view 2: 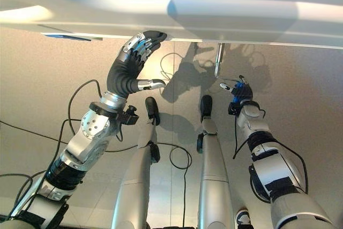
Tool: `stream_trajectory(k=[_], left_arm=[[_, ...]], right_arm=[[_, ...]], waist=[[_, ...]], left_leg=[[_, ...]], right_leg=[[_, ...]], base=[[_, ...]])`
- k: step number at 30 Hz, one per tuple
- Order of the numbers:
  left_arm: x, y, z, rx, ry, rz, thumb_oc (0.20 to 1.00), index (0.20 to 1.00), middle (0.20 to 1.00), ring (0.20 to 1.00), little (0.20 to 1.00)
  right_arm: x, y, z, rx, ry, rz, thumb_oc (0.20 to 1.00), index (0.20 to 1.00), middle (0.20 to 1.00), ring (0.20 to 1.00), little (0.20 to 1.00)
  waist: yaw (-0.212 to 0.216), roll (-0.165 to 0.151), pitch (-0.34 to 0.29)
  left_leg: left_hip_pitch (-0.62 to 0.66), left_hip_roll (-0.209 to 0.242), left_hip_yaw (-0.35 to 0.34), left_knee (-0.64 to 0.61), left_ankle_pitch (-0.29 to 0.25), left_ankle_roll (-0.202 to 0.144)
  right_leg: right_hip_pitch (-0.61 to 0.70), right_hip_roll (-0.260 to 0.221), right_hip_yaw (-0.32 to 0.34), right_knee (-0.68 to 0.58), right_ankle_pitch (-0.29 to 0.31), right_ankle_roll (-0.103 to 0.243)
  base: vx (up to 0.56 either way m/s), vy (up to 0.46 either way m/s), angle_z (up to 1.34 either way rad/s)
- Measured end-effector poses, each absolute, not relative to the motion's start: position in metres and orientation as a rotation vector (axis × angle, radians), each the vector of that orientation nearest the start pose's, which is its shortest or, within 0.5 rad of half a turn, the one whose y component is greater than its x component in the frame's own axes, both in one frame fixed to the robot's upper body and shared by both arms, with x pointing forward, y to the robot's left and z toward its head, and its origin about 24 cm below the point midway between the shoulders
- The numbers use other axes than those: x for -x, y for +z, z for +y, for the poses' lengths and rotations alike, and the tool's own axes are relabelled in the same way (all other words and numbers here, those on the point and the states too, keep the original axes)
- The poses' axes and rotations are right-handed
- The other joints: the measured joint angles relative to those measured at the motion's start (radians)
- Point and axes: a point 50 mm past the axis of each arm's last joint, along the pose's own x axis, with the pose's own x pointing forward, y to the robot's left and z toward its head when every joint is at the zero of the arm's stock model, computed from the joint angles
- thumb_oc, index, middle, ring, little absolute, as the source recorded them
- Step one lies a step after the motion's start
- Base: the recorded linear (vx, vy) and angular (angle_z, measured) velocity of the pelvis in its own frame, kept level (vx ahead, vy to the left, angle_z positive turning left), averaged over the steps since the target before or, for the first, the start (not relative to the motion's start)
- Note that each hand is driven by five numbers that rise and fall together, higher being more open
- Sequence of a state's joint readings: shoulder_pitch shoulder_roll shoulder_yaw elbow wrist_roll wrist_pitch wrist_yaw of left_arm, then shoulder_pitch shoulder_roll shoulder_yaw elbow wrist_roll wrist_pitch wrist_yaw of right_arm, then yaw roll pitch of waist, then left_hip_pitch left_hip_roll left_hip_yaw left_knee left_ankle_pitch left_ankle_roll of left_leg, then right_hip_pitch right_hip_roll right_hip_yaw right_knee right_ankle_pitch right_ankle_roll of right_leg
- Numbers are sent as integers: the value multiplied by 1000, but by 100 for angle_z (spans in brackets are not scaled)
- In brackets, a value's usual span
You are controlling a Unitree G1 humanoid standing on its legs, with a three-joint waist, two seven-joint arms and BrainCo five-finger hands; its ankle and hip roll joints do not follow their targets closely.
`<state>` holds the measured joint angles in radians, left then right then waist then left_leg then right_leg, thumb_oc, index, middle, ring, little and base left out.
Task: Raise the hospital bed
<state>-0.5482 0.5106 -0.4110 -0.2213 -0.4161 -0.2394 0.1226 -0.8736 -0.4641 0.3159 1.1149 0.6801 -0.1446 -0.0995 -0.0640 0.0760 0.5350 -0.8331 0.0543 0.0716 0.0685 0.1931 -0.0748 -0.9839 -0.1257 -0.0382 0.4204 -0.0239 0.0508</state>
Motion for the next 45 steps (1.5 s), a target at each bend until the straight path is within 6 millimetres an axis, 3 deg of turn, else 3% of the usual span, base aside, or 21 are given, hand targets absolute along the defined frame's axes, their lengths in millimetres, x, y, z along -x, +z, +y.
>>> stream_trajectory(k=[1, 27, 45], left_arm=[[-276, 224, 98, -50, -499, -768, 1000, 1000, 1000, 1000, 1000], [-276, 226, 98, -51, -502, -775, 1000, 1000, 1000, 1000, 1000], [-277, 226, 100, -67, -517, -769, 1000, 1000, 1000, 1000, 1000]], right_arm=[[-387, 99, -238, -21, -207, 101, 200, 200, 200, 200, 200], [-387, 99, -233, 3, -179, 99, 200, 200, 200, 200, 200], [-381, 93, -239, -82, -193, 88, 200, 200, 200, 200, 200]], waist=[[0, 0, 0], [-1, 0, 0], [-4, 0, 0]], left_leg=[[0, 0, 0, 1, 0, 0], [-1, 1, 1, 5, 0, 0], [4, 1, 1, 10, 0, 0]], right_leg=[[0, 0, 0, 0, 0, 0], [0, 1, 0, 2, 0, -1], [6, 1, 3, 2, 5, 0]], base=[[0, 0, 0], [0, 0, 0], [0, 0, 0]])
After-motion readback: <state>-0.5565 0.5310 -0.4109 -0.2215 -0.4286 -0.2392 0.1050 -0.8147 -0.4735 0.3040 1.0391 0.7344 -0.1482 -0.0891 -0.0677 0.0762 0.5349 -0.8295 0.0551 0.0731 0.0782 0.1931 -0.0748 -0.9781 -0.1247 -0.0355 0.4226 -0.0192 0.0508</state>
